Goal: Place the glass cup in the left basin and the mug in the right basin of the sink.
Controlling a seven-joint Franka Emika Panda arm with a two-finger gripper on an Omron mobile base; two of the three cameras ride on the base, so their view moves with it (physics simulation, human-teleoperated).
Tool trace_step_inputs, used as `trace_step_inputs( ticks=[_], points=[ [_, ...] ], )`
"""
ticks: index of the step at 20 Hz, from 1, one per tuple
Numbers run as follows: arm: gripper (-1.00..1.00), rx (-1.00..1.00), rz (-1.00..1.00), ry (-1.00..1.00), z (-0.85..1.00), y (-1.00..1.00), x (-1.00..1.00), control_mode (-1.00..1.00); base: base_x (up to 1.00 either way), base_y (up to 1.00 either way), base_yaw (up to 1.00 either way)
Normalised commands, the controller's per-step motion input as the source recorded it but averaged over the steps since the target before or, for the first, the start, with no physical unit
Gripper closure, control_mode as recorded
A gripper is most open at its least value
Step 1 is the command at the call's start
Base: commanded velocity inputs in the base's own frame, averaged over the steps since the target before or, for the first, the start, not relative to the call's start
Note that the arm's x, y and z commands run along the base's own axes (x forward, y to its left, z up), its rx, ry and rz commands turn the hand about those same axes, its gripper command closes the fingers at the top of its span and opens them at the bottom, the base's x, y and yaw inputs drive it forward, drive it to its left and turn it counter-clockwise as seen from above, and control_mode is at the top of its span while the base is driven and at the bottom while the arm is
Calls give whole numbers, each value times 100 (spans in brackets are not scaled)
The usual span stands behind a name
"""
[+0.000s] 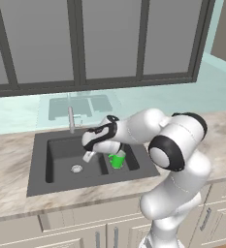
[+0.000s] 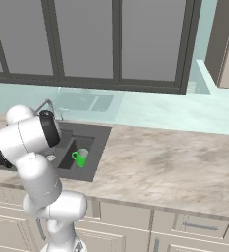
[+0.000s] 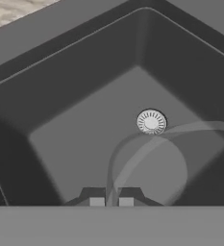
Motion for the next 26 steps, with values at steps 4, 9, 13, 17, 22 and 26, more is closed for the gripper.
trace_step_inputs(
  ticks=[4, 9, 13, 17, 22, 26],
  points=[
    [100, 0, 0, 0, -22, 6, 13, -100, 0, 0, 0],
    [100, 0, 0, 0, -20, 12, 15, -100, 0, 0, 0],
    [100, 0, 1, 0, -23, 15, 12, -100, 0, 0, 0],
    [100, -3, 1, 2, -24, 12, 14, -100, 0, 0, 0],
    [100, -5, 2, 2, -23, 2, 12, -100, 0, 0, 0],
    [100, -7, 2, 2, -27, 6, 14, -100, 0, 0, 0]
  ],
)
